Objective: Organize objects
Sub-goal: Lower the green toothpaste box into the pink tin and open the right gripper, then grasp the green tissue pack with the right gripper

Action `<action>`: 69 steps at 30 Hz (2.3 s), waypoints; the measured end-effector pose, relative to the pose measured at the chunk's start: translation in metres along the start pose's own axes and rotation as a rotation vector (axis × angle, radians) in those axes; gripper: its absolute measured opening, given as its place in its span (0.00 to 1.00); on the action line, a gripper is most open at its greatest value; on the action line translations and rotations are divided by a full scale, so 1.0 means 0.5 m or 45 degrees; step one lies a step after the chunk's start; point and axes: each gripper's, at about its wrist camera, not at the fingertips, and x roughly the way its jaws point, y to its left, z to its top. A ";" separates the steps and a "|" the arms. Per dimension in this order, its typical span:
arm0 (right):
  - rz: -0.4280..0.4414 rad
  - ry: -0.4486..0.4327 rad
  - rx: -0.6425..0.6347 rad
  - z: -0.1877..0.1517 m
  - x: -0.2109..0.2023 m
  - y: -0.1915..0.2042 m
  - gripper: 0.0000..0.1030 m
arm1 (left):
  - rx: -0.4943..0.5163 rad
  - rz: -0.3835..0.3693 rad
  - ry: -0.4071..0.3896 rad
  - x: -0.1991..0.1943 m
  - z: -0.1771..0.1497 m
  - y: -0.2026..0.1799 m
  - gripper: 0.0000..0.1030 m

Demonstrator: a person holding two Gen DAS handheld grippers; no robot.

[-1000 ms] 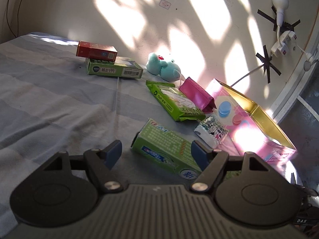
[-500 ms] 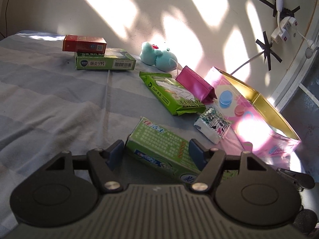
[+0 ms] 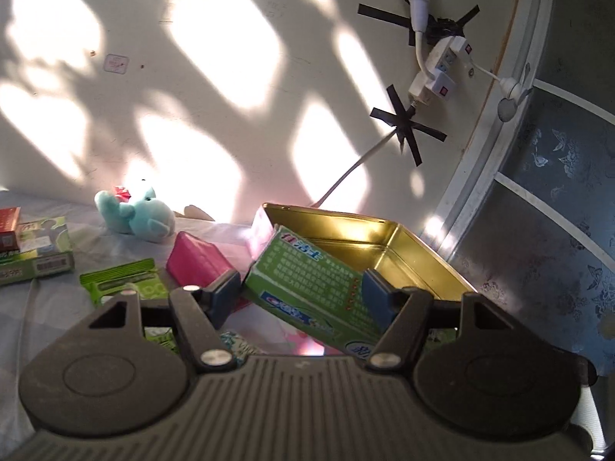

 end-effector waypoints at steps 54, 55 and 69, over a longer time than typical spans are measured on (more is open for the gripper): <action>0.135 0.168 0.186 0.081 0.203 0.171 0.47 | -0.044 0.791 0.158 -0.125 -0.151 0.318 0.66; 0.154 0.194 0.186 0.083 0.222 0.180 0.49 | -0.080 0.763 0.140 -0.134 -0.150 0.324 0.66; 0.224 0.534 0.284 0.112 0.519 0.218 0.77 | -0.211 0.683 -0.055 -0.184 -0.153 0.345 0.68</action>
